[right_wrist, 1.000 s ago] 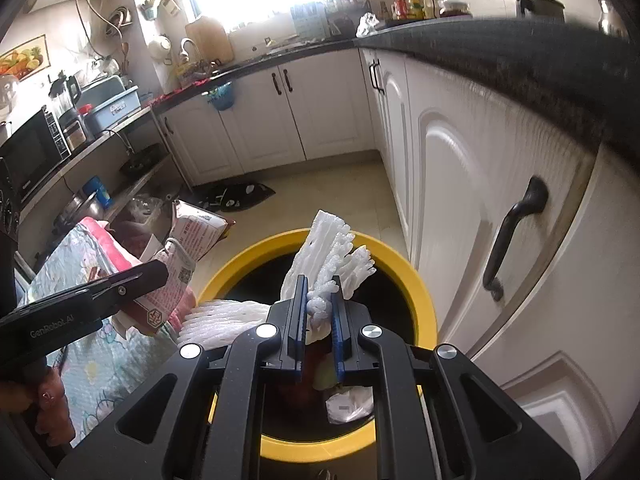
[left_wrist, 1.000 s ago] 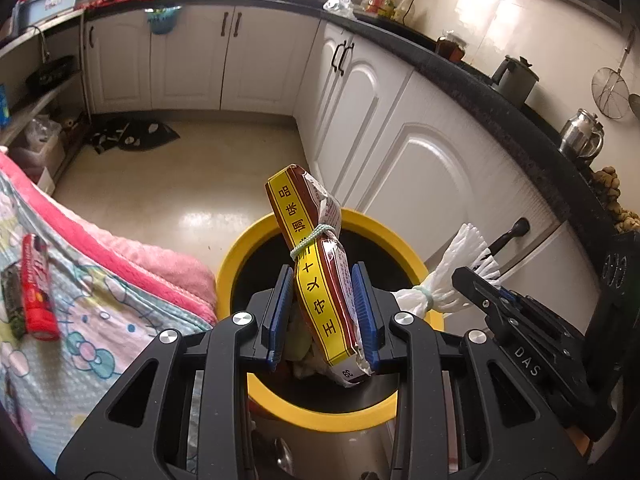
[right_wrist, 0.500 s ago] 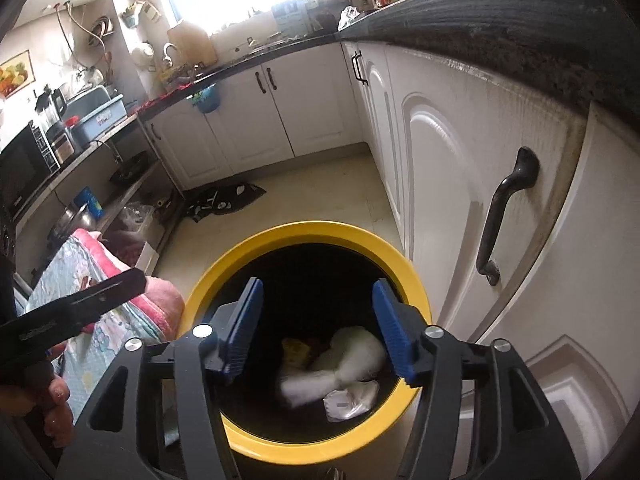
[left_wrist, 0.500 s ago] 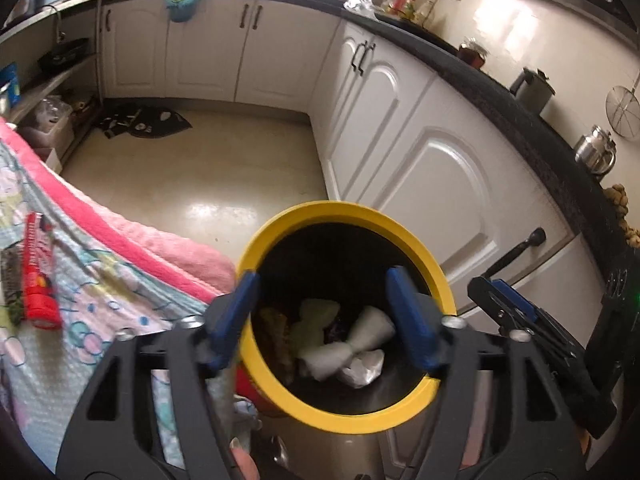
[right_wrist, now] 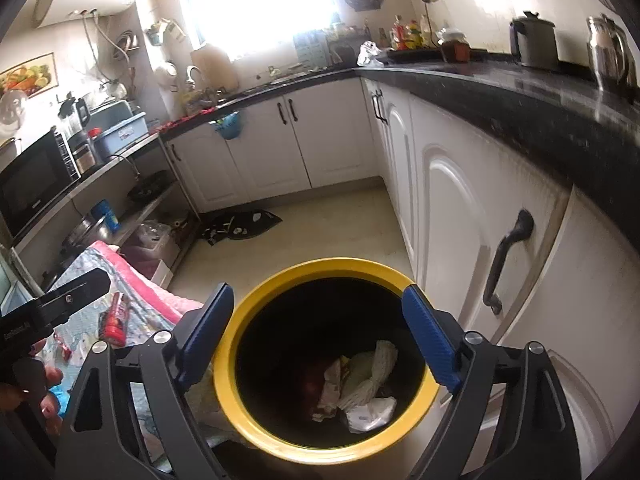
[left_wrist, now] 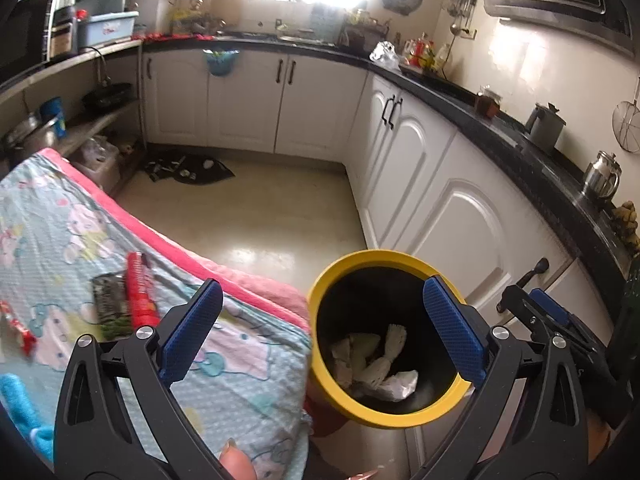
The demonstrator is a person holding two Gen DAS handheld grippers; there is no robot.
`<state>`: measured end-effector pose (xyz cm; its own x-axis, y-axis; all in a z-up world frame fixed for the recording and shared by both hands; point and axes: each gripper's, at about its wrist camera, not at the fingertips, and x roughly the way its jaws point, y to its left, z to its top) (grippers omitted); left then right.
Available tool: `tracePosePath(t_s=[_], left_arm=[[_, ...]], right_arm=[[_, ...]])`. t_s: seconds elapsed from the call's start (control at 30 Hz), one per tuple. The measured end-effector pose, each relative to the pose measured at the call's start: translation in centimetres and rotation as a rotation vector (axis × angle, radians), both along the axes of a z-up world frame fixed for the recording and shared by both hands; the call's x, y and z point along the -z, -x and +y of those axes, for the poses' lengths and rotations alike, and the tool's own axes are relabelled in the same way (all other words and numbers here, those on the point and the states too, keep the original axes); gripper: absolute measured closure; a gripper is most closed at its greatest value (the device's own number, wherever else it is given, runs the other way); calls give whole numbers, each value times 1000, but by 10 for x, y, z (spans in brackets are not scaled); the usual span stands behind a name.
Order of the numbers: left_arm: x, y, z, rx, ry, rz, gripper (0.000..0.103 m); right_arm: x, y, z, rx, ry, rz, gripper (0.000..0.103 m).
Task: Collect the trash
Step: 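Carry the box and tassel over the yellow bin while opening both tools to drop them, then move both tools back over the items on the bed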
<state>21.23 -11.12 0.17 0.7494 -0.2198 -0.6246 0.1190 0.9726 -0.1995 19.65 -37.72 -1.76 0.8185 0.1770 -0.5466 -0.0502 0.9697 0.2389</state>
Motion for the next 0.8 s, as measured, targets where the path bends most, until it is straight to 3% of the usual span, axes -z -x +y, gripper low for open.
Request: tracePosePath(t_s=[0.7, 0.8], left_arm=[[-33, 66, 67, -138, 1, -118, 11], [-35, 74, 78, -162, 0, -127, 11]], right_arm=[[-51, 39, 55, -138, 11, -128, 18], [-56, 44, 66, -166, 11, -143, 14]])
